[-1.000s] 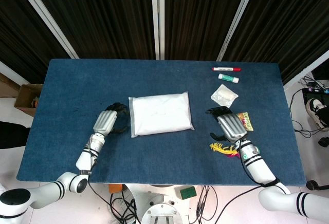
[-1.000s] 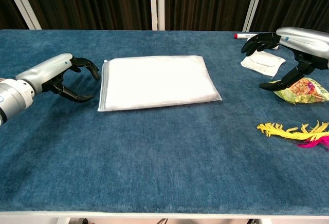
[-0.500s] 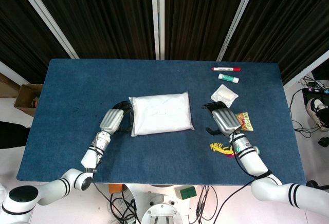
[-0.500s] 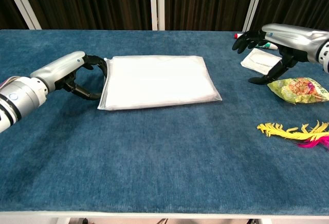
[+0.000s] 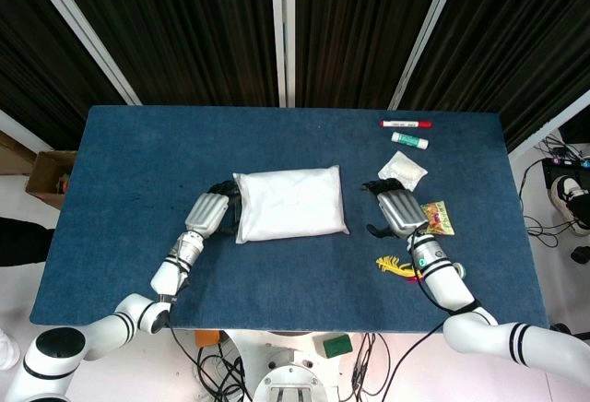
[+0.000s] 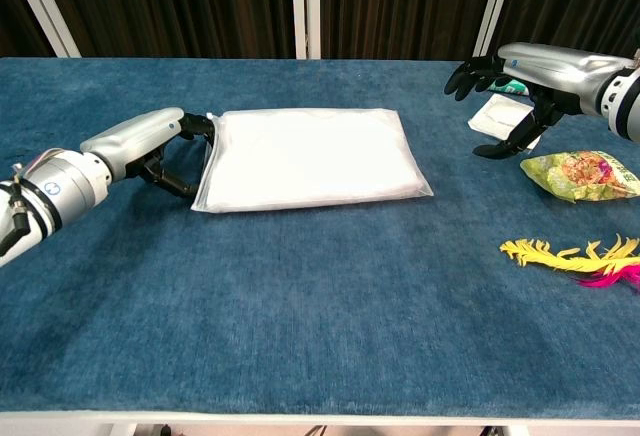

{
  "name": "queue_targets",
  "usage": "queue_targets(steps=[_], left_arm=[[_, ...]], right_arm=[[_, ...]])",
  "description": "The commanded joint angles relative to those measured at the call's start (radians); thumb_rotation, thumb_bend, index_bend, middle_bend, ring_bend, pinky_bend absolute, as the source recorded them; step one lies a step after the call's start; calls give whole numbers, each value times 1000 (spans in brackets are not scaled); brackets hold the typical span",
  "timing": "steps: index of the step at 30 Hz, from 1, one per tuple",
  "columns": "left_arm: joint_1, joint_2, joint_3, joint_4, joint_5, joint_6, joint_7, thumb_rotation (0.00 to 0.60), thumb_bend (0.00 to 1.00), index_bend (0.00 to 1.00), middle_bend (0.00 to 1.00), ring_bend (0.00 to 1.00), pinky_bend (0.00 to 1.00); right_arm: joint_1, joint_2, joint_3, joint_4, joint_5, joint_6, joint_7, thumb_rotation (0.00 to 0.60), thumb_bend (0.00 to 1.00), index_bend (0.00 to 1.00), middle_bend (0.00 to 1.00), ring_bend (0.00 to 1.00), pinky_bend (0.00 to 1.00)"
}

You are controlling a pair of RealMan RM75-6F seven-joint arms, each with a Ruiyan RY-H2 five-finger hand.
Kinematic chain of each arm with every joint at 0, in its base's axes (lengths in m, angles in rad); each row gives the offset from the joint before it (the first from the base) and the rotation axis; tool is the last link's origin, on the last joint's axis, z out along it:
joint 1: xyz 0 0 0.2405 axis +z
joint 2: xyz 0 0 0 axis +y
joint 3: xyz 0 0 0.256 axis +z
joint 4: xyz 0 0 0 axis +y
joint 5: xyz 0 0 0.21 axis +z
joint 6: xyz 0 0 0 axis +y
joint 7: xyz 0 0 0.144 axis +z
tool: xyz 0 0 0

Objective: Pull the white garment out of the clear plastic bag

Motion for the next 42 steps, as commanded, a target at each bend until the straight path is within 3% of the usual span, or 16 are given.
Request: queue_targets(steps=[1, 12, 18, 22, 28, 33, 39, 42], left_arm=[[-8, -25, -7, 33, -7, -4, -19, 600, 324, 445, 193, 93, 160], [-36, -84, 16, 146, 46, 37, -105, 600, 318, 409, 192, 88, 159], [-56, -137, 6, 227, 27, -2, -97, 600, 351, 612, 216, 85, 158], [-48, -153, -1, 246, 18, 18, -103, 600, 444, 712, 255, 85, 157], [-4, -121, 8, 194, 29, 95, -128, 600, 576, 763, 296, 86, 157], [34, -75, 25, 118, 42, 146, -127, 600, 611, 774, 301, 86, 157], [74, -20, 48, 16, 50, 174, -94, 600, 613, 780, 301, 86, 157], [83, -9, 50, -21, 45, 171, -73, 600, 613, 780, 301, 86, 157]], right_arm=[[1, -1, -1, 4, 1, 0, 4, 600, 226, 227, 224, 130, 150], [6, -12, -8, 27, 7, -7, 18, 600, 226, 227, 224, 130, 150], [12, -17, -5, 39, 17, -14, 24, 600, 226, 227, 224, 130, 150], [20, -14, 6, 46, 31, -19, 24, 600, 227, 227, 225, 130, 150], [43, -4, 24, 58, 65, -37, 8, 600, 314, 227, 235, 130, 150], [59, -4, 21, 51, 92, -49, -17, 600, 355, 227, 240, 130, 150], [68, -5, 0, 15, 124, -69, -41, 600, 352, 226, 247, 130, 150], [67, -31, -17, -5, 135, -62, -50, 600, 291, 239, 267, 130, 150]])
